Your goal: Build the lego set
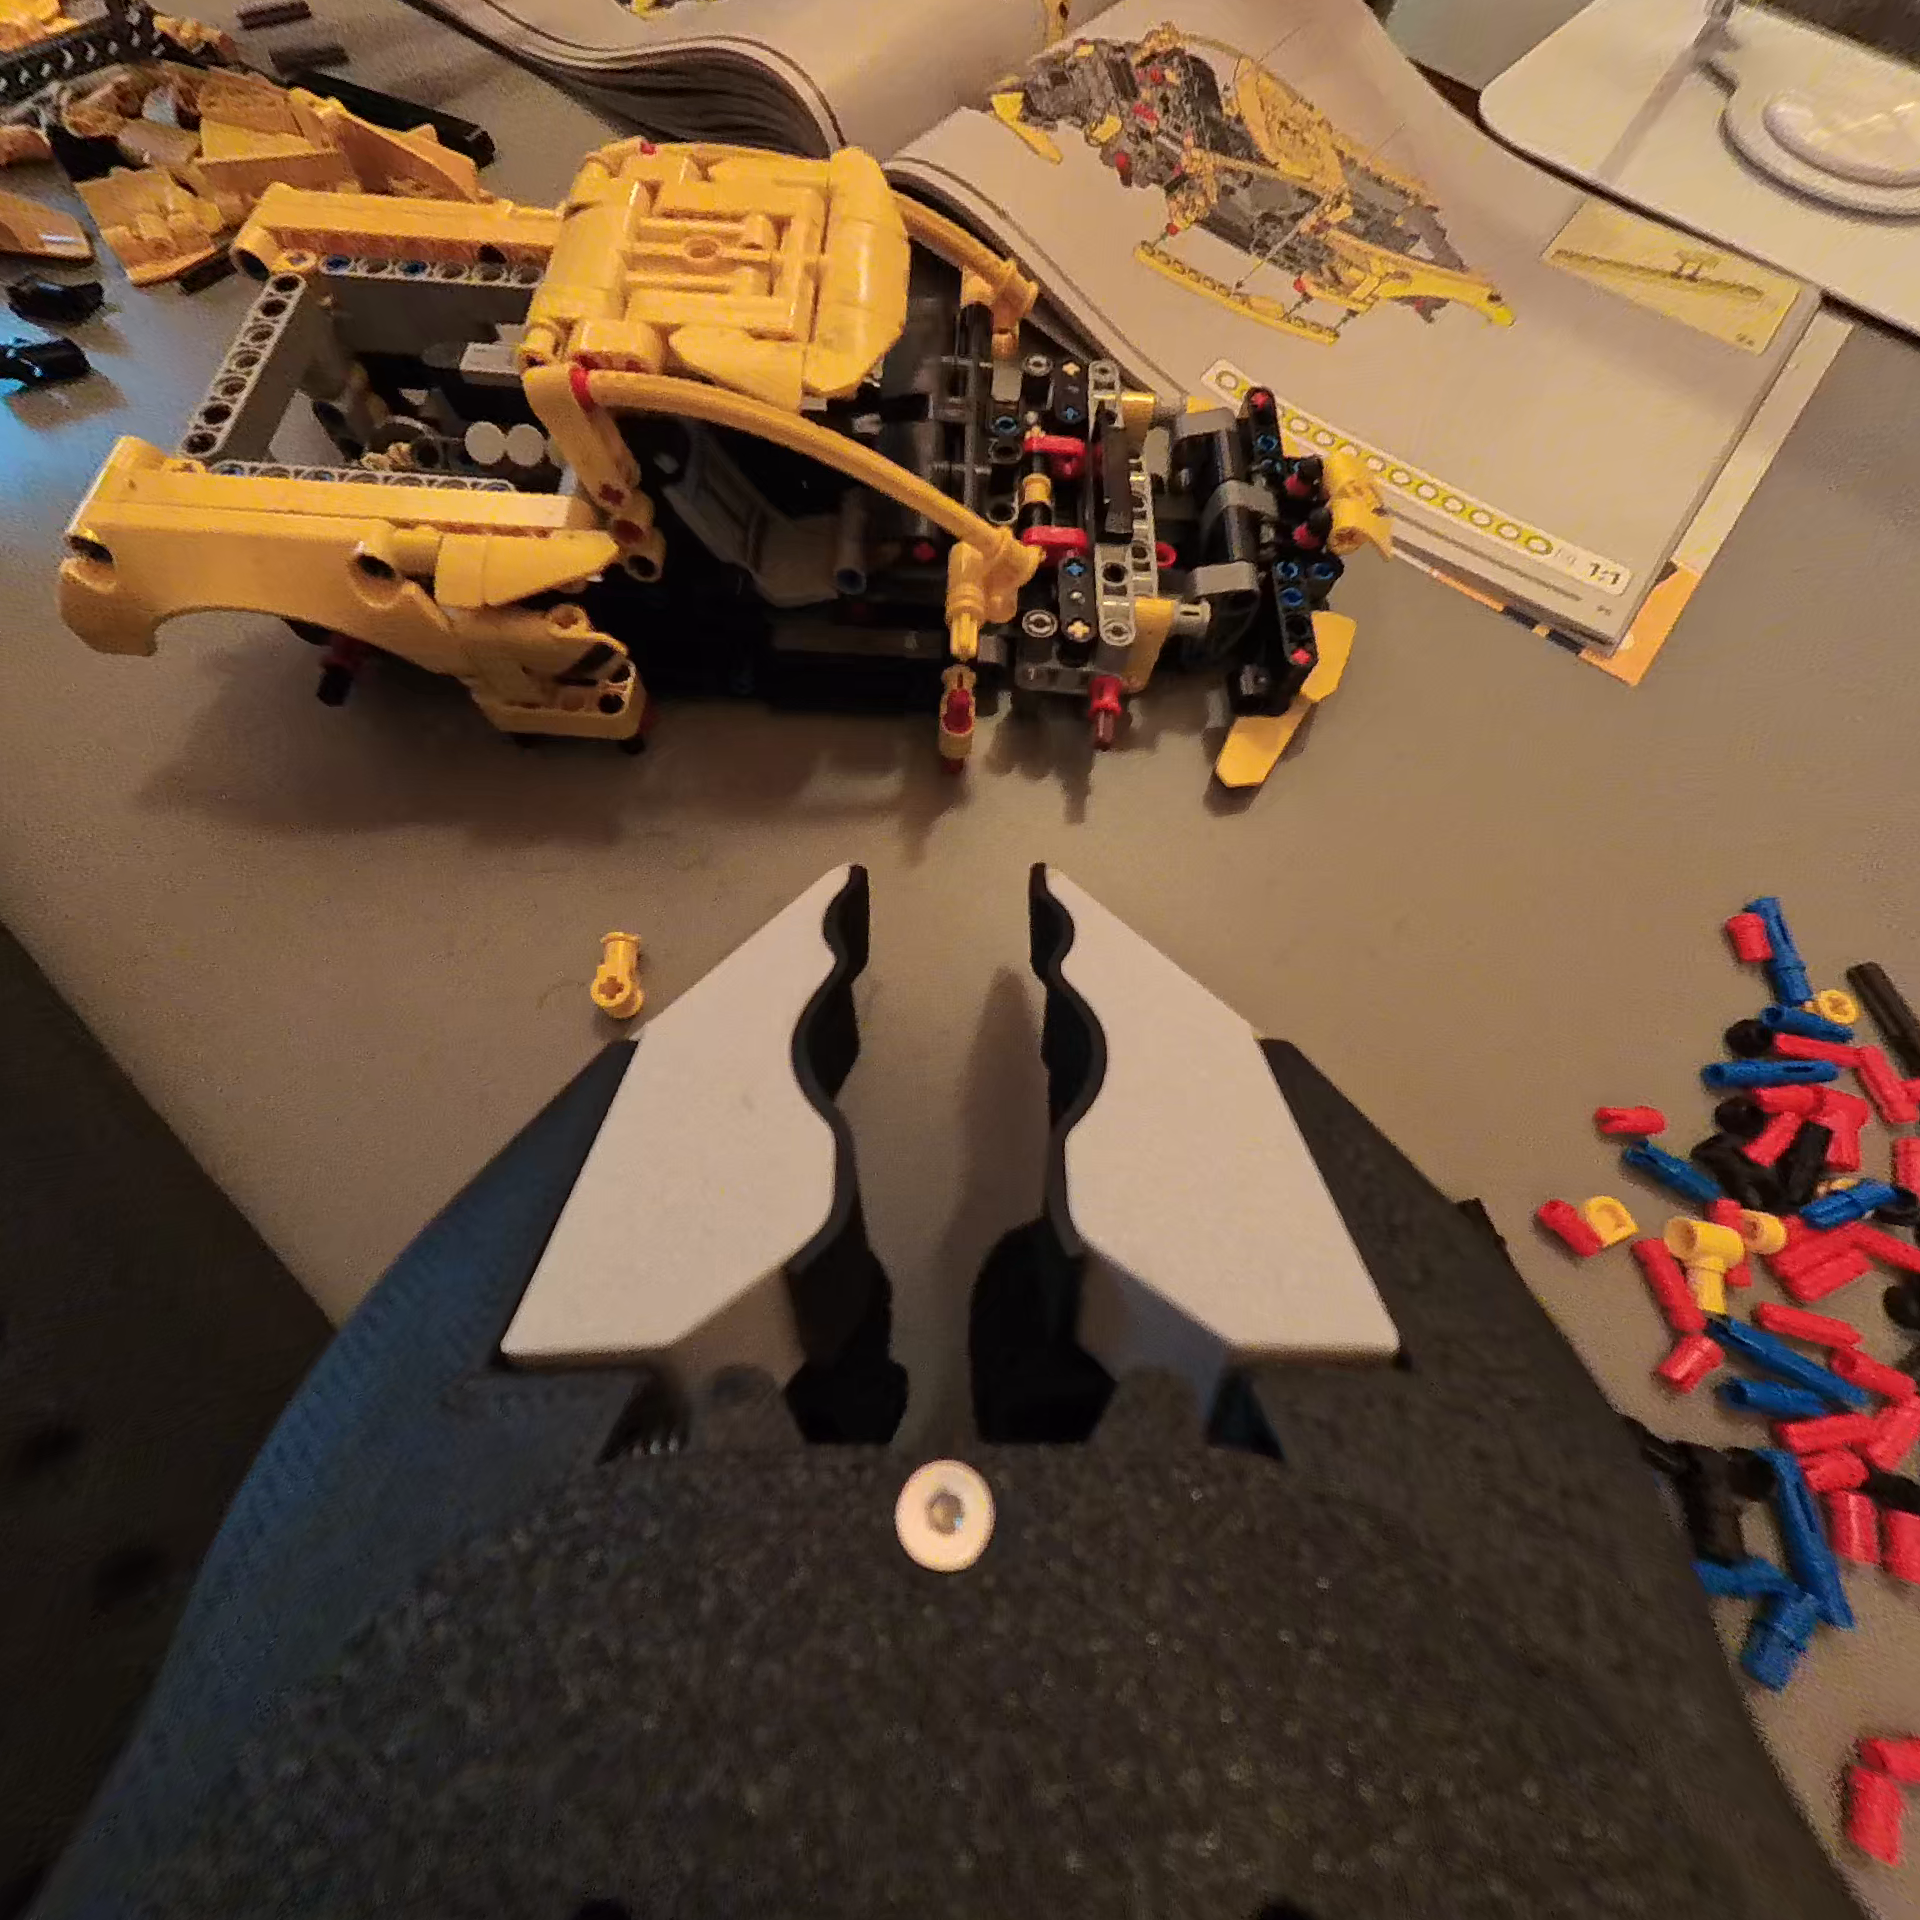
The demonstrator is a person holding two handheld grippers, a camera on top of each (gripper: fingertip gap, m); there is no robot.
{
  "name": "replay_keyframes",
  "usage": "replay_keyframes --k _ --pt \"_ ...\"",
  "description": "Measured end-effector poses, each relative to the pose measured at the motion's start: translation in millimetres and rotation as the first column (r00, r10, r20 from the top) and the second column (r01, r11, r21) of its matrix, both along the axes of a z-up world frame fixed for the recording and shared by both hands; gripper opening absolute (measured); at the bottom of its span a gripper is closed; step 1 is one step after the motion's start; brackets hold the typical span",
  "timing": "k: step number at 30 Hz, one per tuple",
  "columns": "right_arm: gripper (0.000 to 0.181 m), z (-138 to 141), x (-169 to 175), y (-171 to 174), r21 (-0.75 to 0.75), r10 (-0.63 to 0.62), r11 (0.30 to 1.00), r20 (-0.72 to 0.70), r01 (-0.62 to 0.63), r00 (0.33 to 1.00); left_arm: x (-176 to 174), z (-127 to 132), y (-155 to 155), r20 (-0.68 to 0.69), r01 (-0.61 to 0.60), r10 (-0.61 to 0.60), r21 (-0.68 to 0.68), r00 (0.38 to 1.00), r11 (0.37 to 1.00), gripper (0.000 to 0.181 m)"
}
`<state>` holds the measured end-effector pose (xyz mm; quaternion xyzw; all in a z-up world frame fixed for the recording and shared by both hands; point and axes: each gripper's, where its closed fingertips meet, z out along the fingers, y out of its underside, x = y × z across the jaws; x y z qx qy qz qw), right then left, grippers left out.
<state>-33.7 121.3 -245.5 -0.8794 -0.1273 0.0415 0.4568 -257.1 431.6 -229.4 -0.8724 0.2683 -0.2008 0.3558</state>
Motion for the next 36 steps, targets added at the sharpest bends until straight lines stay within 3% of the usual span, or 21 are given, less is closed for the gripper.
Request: replay_keyframes --k 7,36 --pt "0.030 -4 3 1 -0.036 -0.017 0.999 -0.038 0.015 0.999 13 5 -5 0.031 0.057 -0.058 0.046 0.998 0.997 0.018" --pt "0.032 -8 6 2 -0.081 -0.032 0.996 -0.096 0.025 0.995 15 -4 -8 0.034 0.072 -0.073 0.022 0.997 0.997 0.018"
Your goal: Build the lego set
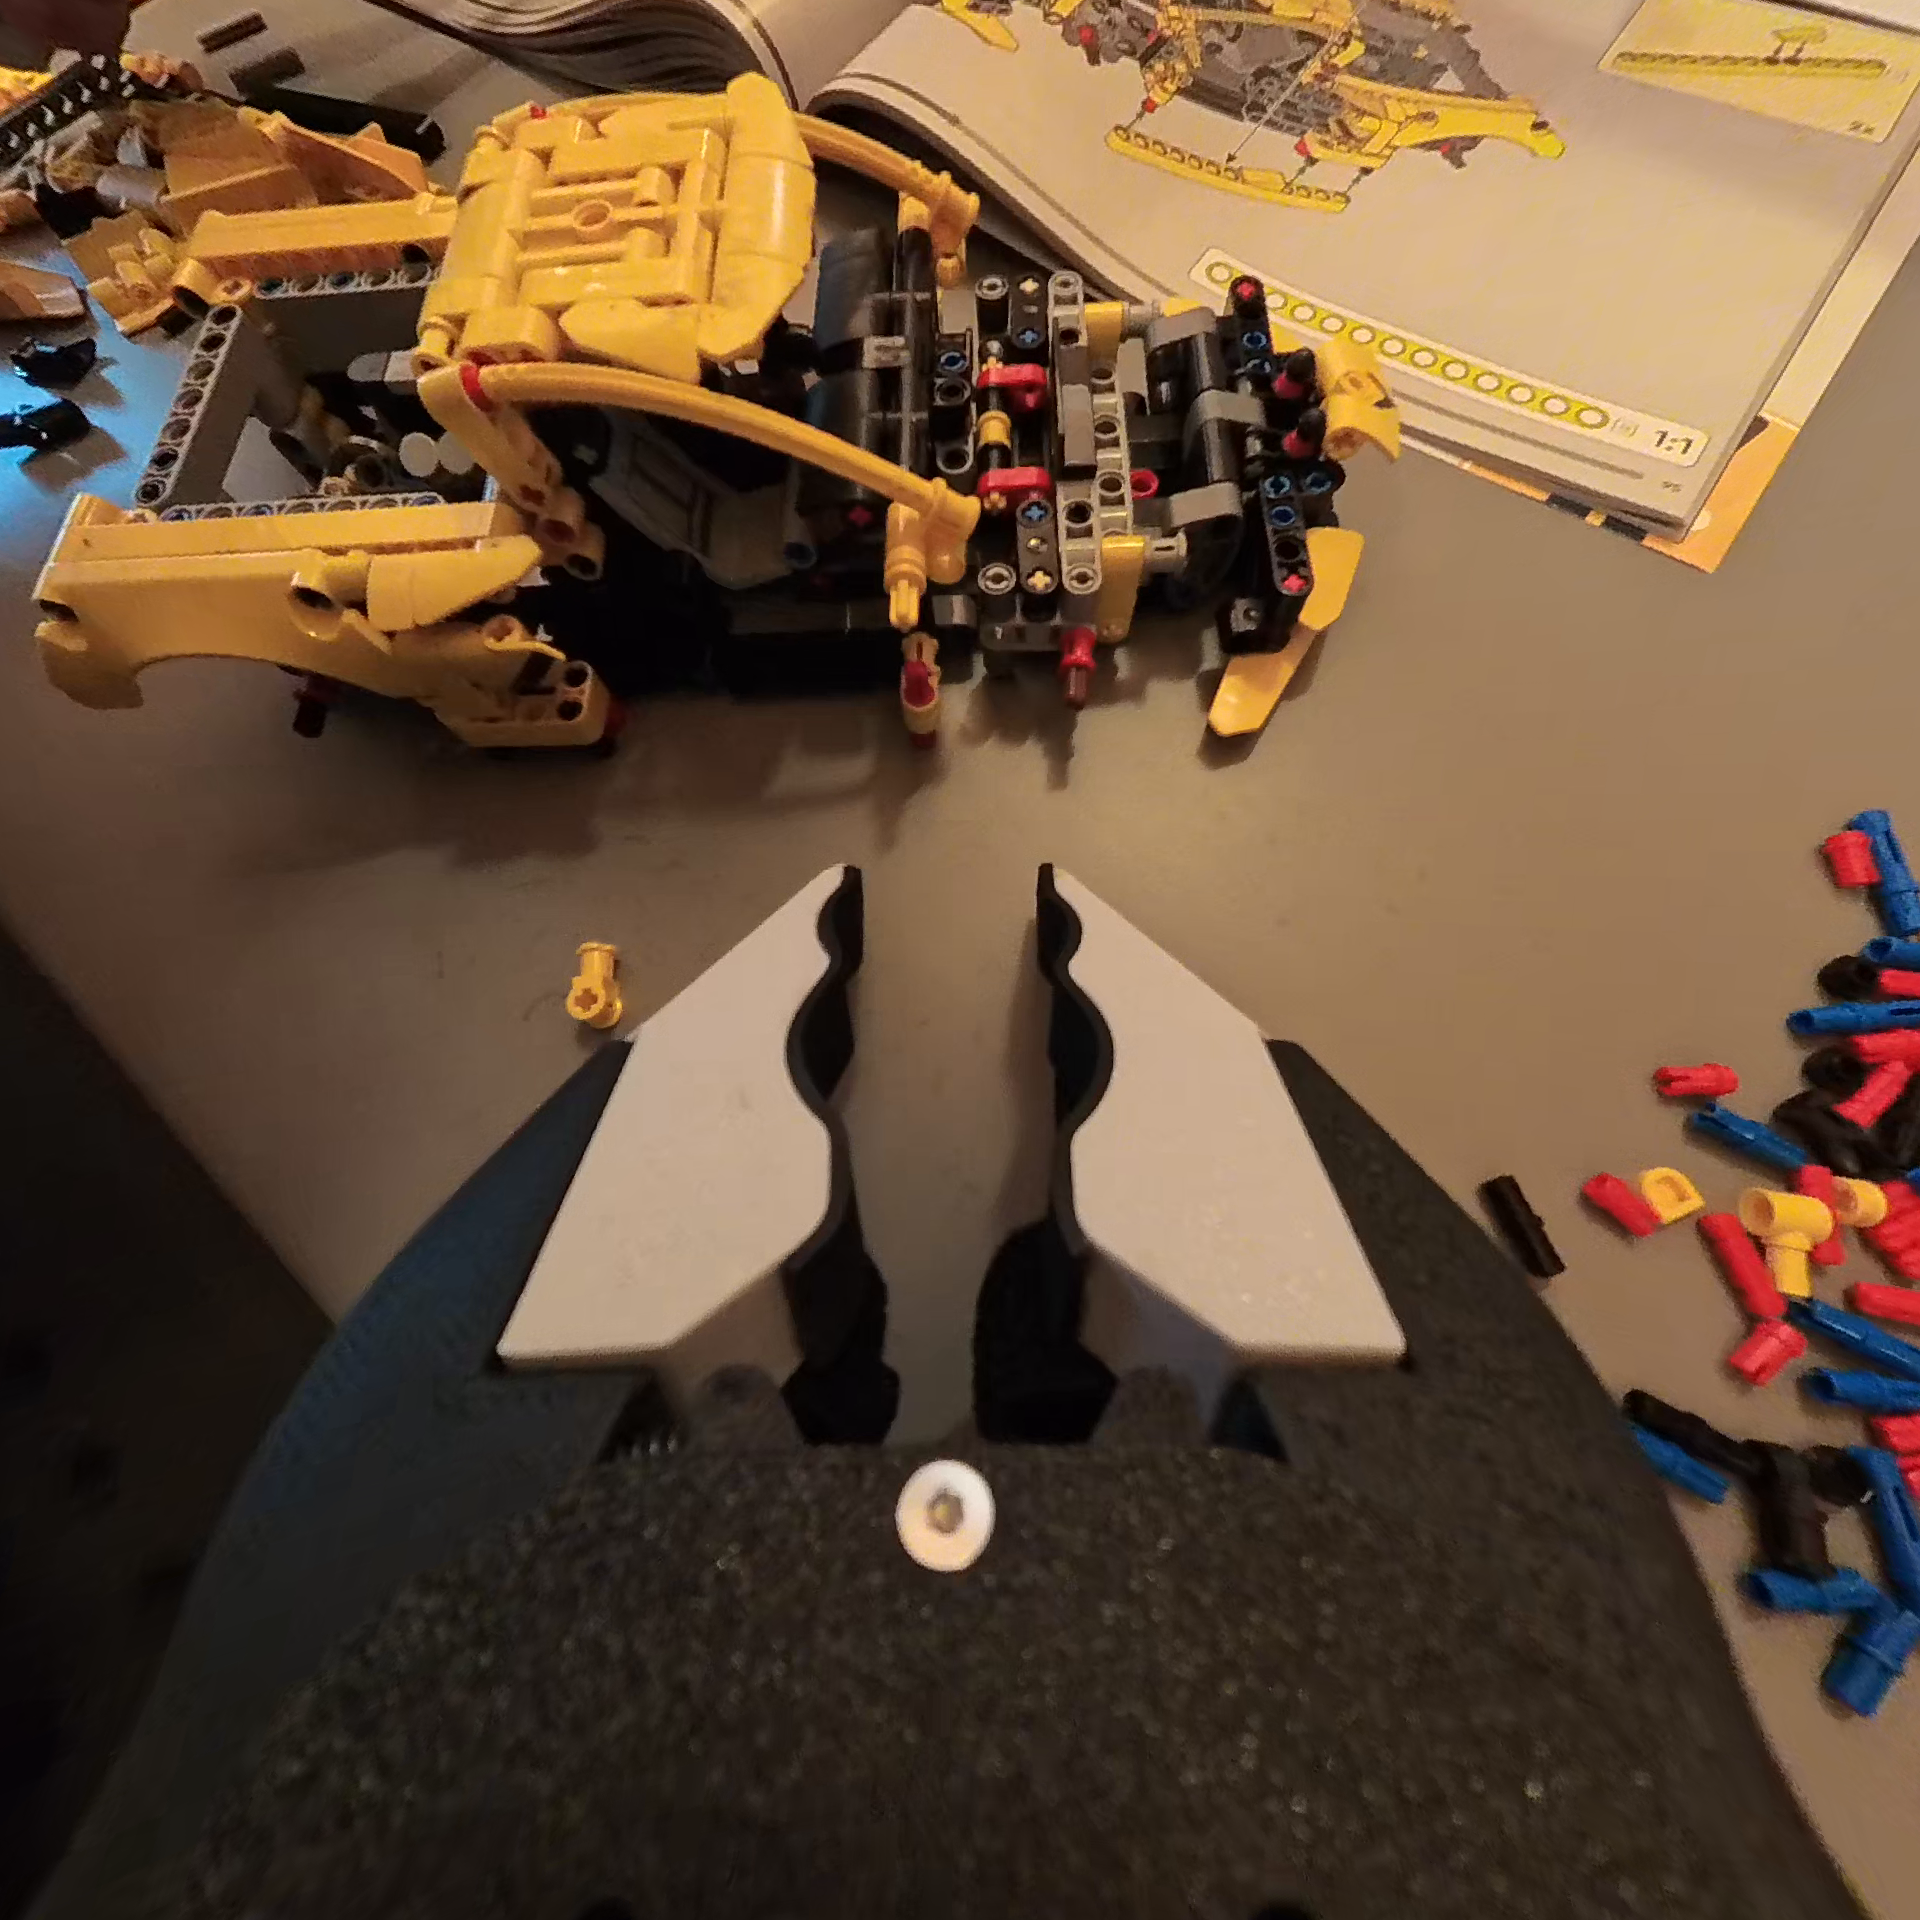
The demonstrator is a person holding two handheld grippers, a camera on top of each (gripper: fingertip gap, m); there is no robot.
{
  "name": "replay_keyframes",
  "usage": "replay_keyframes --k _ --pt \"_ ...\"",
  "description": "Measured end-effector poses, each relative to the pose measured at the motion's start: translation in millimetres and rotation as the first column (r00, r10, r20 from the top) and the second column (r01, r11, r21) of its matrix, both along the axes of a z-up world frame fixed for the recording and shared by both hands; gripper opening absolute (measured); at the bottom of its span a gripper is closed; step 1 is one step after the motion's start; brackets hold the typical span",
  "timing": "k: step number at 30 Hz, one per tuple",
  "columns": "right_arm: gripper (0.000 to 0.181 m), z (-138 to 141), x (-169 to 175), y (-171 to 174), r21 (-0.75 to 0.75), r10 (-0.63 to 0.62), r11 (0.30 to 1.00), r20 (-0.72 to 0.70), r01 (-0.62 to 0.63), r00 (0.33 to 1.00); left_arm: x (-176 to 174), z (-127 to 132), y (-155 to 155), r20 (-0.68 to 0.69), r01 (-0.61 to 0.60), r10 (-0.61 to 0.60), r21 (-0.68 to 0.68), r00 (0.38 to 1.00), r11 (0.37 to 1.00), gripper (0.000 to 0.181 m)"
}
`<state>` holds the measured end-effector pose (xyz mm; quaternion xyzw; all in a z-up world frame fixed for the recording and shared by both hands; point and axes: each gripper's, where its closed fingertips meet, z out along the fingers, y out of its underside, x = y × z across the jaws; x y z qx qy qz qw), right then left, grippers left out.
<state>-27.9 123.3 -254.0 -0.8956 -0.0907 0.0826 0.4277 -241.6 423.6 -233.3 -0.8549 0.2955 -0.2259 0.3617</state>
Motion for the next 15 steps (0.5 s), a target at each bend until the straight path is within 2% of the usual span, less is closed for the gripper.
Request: replay_keyframes --k 15 --pt "0.032 -1.7 0.1 0.0 -0.011 0.000 1.000 0.001 0.000 1.000 1.8 -1.4 -3.0 -0.002 0.014 -0.014 -0.010 1.000 1.000 0.018"
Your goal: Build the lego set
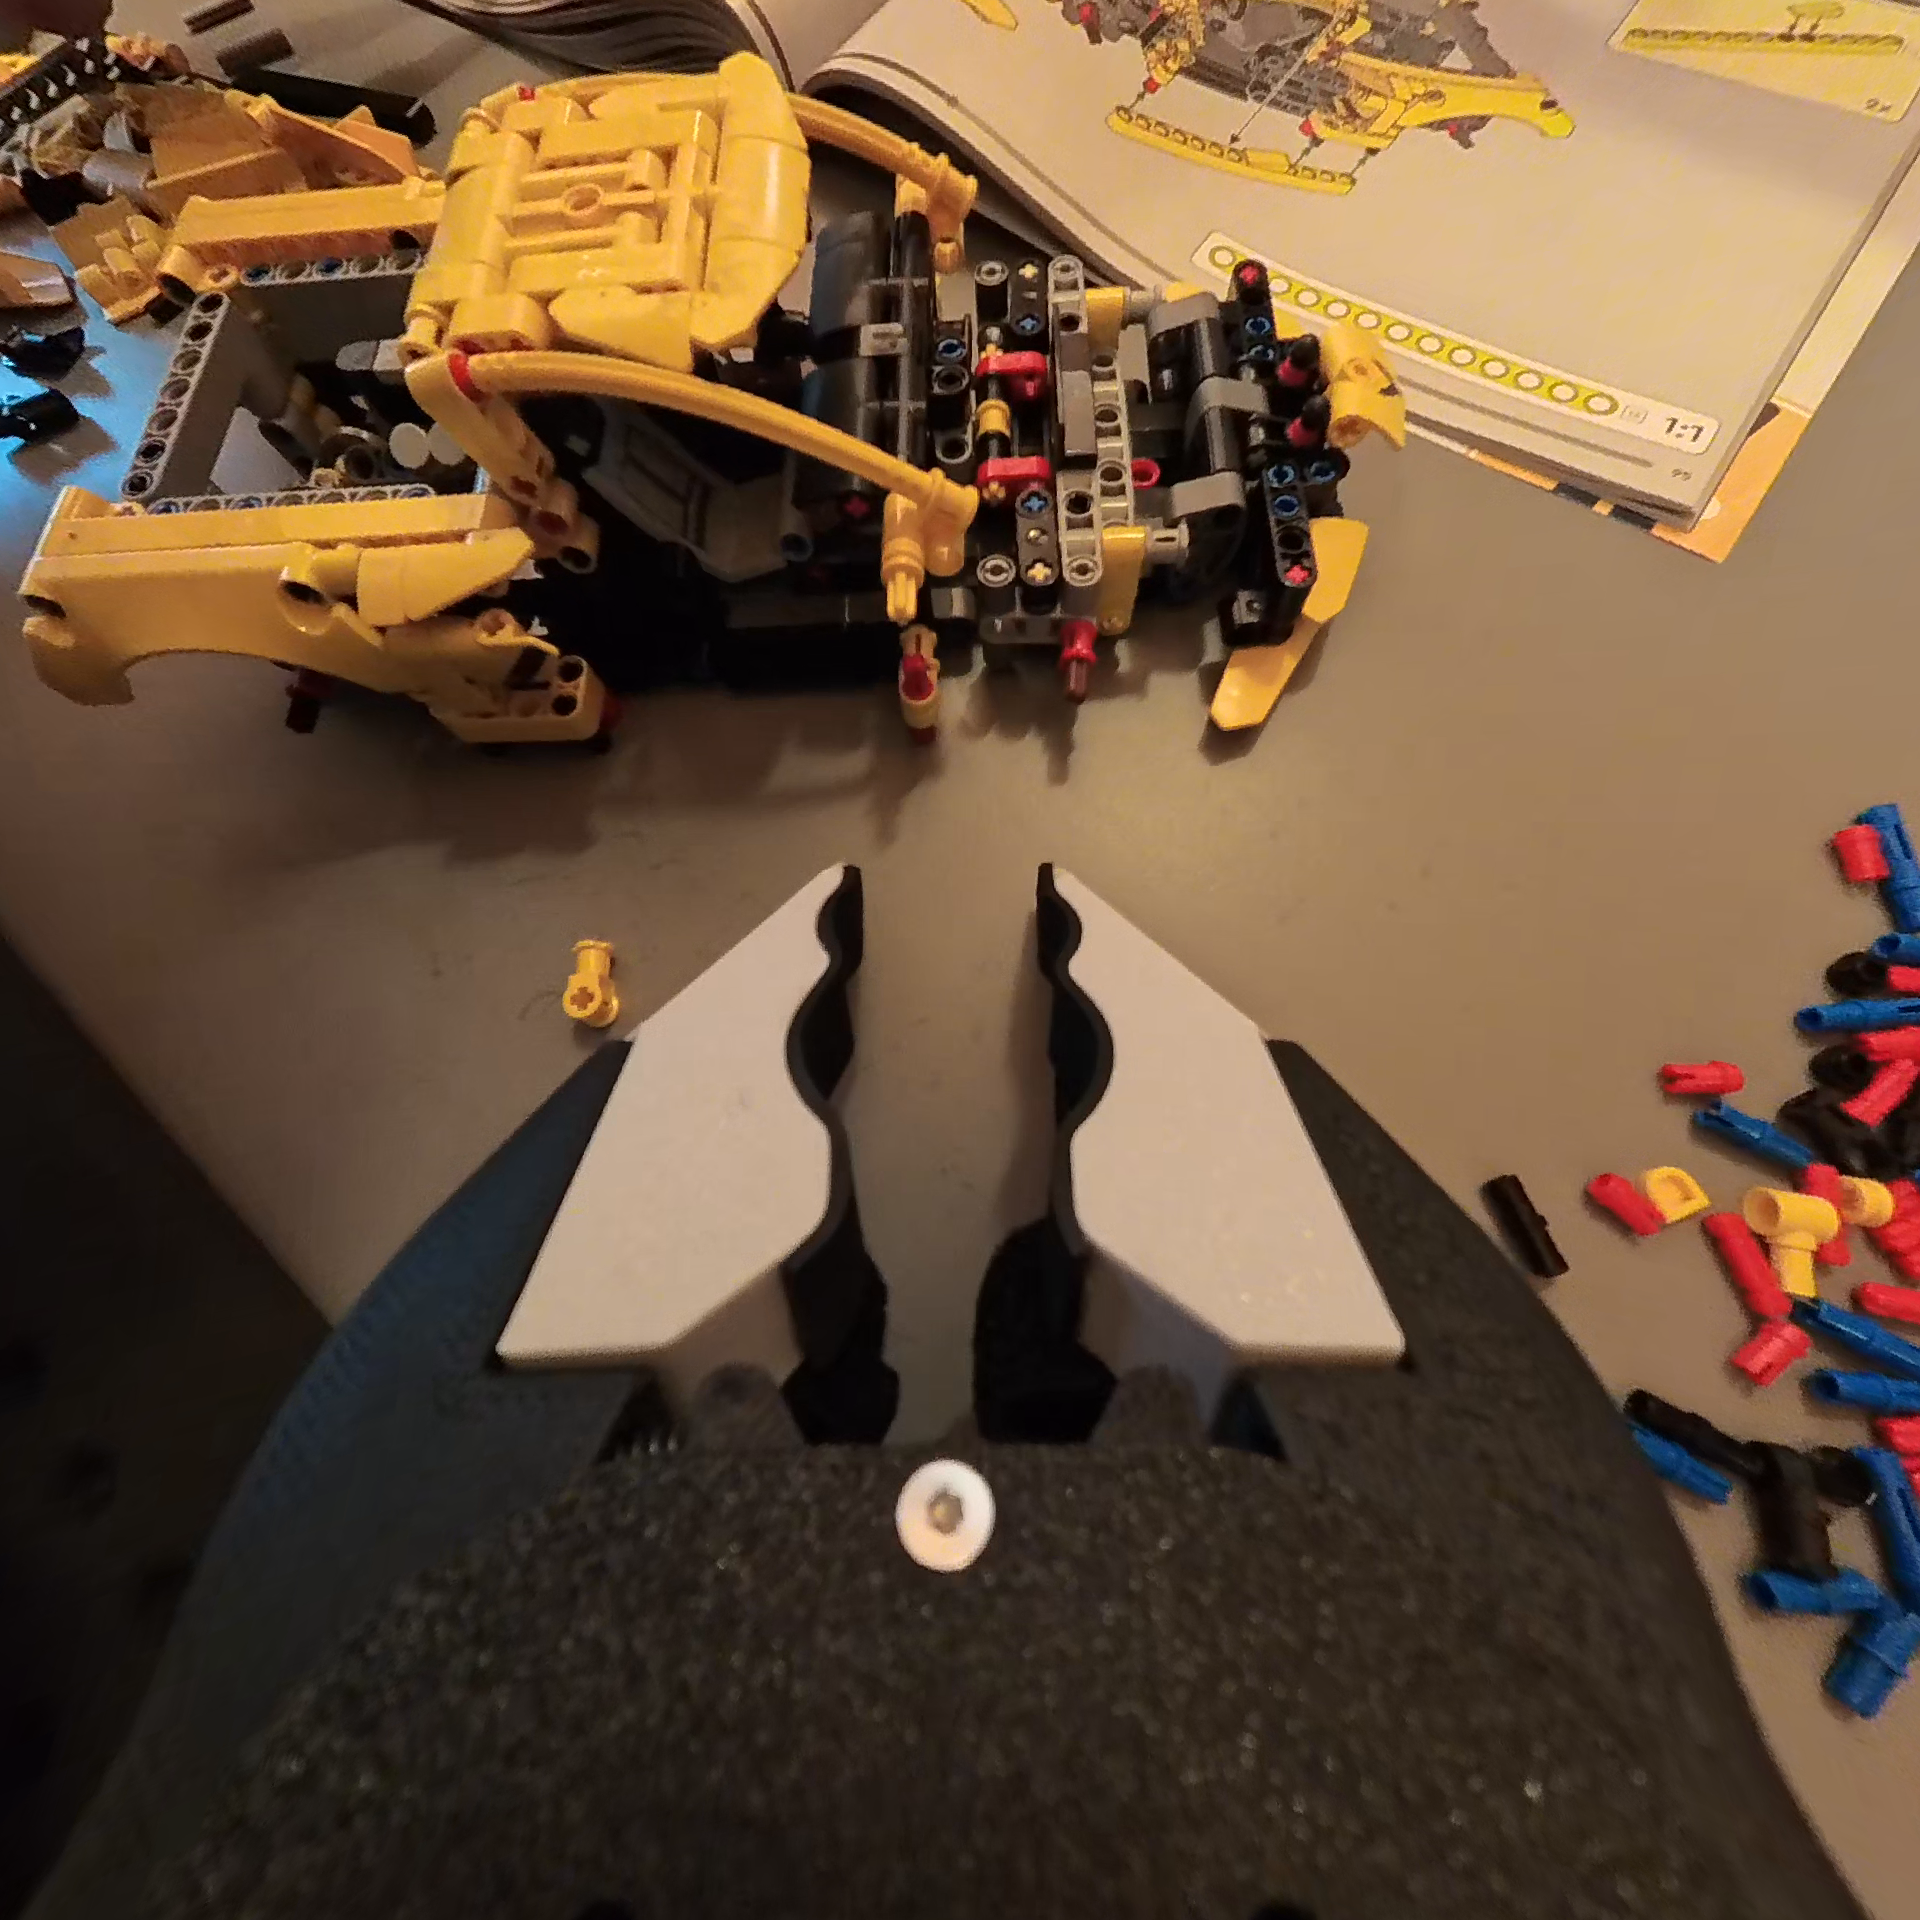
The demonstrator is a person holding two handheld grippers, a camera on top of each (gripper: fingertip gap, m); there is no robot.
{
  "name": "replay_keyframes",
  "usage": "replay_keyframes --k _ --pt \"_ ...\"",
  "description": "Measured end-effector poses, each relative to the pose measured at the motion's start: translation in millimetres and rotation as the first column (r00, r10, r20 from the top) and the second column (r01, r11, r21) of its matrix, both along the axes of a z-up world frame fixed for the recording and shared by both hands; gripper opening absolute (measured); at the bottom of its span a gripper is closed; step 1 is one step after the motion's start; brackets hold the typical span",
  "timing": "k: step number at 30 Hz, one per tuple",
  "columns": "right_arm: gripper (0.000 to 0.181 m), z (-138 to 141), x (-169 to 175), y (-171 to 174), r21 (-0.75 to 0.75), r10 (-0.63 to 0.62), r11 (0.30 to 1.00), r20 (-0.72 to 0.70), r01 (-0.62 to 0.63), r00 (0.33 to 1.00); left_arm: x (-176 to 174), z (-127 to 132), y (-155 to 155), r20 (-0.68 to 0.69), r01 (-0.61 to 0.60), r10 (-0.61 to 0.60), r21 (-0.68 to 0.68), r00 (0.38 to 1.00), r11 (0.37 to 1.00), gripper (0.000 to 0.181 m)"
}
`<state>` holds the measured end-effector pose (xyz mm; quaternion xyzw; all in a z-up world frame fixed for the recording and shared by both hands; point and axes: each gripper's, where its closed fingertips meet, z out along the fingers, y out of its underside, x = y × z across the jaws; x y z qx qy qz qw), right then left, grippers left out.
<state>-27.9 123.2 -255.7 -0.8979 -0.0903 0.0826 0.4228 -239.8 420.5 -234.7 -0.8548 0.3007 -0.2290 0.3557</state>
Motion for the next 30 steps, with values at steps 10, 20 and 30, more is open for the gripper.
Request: replay_keyframes --k 10,20,30 --pt "0.032 -1.2 0.0 -0.2 -0.007 0.000 1.000 0.001 0.000 1.000 0.6 -0.4 -0.9 0.000 0.004 -0.004 -0.004 1.000 1.000 0.018" --pt "0.032 -1.6 -0.1 -0.2 -0.010 0.000 1.000 0.000 0.000 1.000 1.0 0.0 -1.3 0.002 0.006 -0.006 -0.004 1.000 1.000 0.018" --pt "0.031 -1.7 0.0 0.0 -0.011 0.000 1.000 -0.003 0.000 1.000 2.9 -1.6 -2.8 0.001 0.014 -0.014 -0.010 1.000 1.000 0.018"
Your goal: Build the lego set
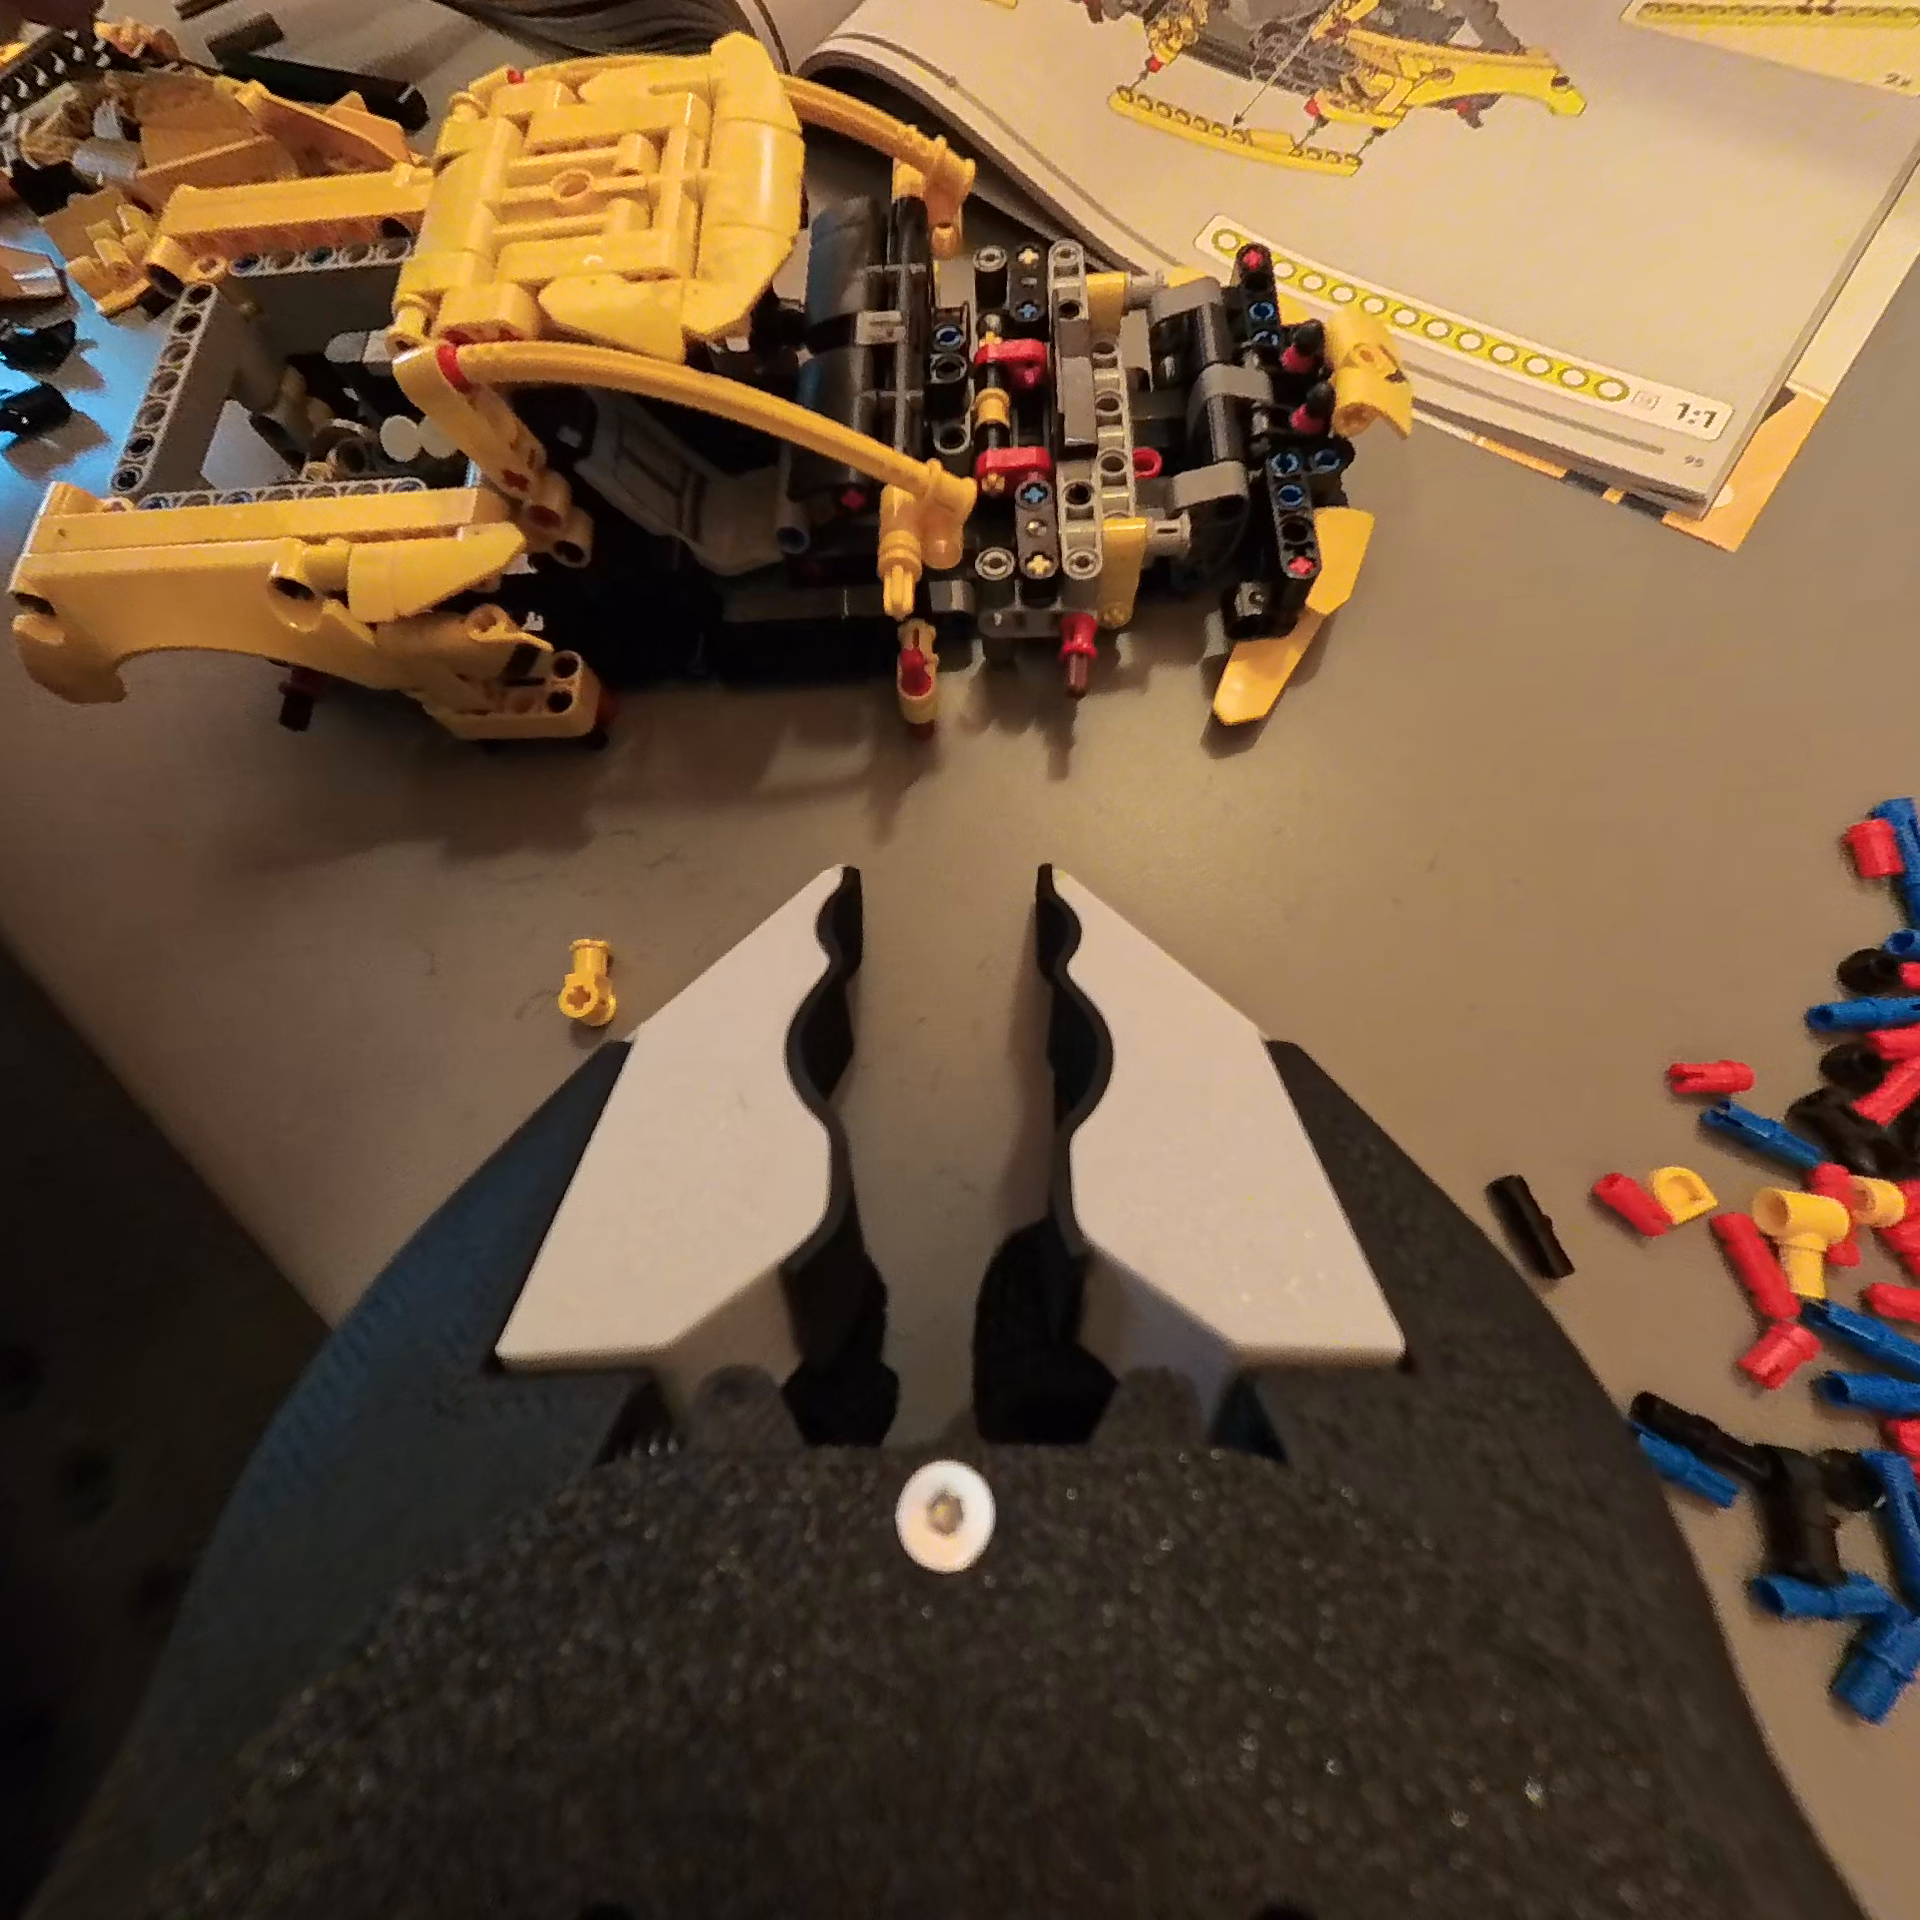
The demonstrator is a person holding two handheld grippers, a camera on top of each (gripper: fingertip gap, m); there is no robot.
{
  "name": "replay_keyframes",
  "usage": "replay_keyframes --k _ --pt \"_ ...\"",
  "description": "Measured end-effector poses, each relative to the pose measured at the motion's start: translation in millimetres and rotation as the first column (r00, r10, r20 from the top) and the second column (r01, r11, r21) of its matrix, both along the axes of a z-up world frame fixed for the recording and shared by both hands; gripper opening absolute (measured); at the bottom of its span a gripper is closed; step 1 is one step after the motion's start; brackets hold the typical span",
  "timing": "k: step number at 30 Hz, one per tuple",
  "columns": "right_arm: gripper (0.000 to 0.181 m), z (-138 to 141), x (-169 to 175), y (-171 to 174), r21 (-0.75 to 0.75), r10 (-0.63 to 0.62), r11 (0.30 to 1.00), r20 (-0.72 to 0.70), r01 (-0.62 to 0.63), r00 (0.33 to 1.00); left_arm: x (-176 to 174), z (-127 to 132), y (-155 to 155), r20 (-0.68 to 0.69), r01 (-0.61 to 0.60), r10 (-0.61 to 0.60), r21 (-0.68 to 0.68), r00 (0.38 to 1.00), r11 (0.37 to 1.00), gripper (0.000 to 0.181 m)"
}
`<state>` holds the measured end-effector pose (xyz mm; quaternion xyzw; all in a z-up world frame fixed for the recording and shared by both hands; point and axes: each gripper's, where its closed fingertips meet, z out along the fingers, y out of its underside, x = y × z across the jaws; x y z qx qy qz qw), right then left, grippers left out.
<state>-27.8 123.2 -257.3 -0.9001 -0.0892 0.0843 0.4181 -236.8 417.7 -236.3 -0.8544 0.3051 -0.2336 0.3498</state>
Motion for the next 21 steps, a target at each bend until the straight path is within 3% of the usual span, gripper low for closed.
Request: replay_keyframes --k 14,21 --pt "0.035 5 -3 0 0.032 0.018 0.999 0.005 -0.018 1.000 10 23 -7 0.035 0.022 -0.025 0.067 0.999 0.997 0.017" --pt "0.035 6 -5 -1 0.043 0.032 0.999 0.013 -0.032 0.999 15 22 -9 0.020 0.039 -0.040 0.081 0.999 0.996 0.017"
